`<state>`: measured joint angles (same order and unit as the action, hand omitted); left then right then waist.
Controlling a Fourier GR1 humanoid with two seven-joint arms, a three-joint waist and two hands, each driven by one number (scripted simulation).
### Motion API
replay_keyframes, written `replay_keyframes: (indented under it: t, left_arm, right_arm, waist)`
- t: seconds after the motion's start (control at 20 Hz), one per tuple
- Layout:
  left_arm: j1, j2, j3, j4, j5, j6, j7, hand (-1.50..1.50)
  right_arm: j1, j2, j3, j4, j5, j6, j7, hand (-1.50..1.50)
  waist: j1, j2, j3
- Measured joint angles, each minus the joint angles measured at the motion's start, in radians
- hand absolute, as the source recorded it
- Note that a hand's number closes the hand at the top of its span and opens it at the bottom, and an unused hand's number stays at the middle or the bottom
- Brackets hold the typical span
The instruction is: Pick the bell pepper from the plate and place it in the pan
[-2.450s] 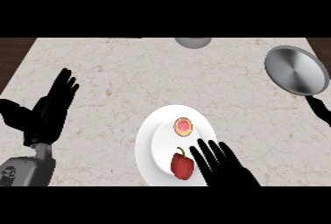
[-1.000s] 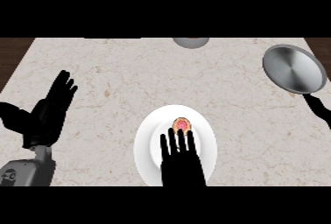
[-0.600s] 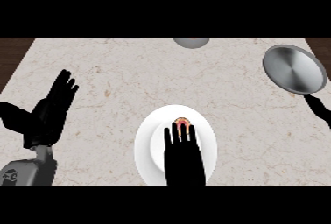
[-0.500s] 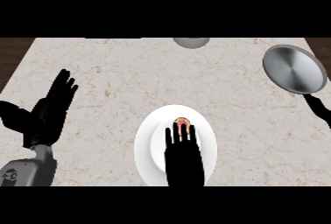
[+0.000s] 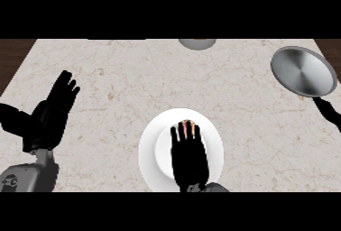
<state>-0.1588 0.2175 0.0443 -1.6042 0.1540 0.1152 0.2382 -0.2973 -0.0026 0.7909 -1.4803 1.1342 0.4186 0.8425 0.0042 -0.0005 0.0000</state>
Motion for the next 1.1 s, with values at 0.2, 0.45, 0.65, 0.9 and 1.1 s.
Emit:
replay_keyframes:
  t: [0.2, 0.45, 0.65, 0.9, 1.1]
  left_arm:
    - [-0.013, -0.002, 0.015, 0.019, 0.0, -0.019, -0.004, 0.0]
    - [-0.039, -0.015, 0.023, 0.056, -0.01, -0.023, -0.016, 0.0]
    - [-0.002, -0.022, 0.021, 0.004, -0.011, -0.03, 0.001, 0.0]
    - [-0.014, -0.032, 0.028, 0.022, -0.027, -0.03, -0.005, 0.0]
    - [-0.02, -0.041, 0.02, -0.01, -0.032, -0.022, 0.035, 0.0]
  right_arm:
    - [-0.032, 0.001, 0.012, 0.054, -0.029, -0.04, -0.014, 1.5]
    - [-0.047, -0.003, 0.025, 0.104, -0.003, -0.114, -0.091, 1.5]
    - [-0.059, -0.002, 0.012, 0.132, 0.004, -0.158, -0.135, 1.5]
    - [-0.039, -0.007, 0.006, 0.114, 0.022, -0.208, -0.169, 1.5]
    - [-0.027, -0.04, -0.036, 0.064, 0.051, -0.232, -0.2, 1.5]
  waist:
    - [0.001, -0.004, -0.001]
    - [-0.001, -0.008, -0.002]
    - [0.0, -0.011, -0.002]
    - [-0.002, -0.01, -0.002]
    - [-0.003, -0.006, -0.001]
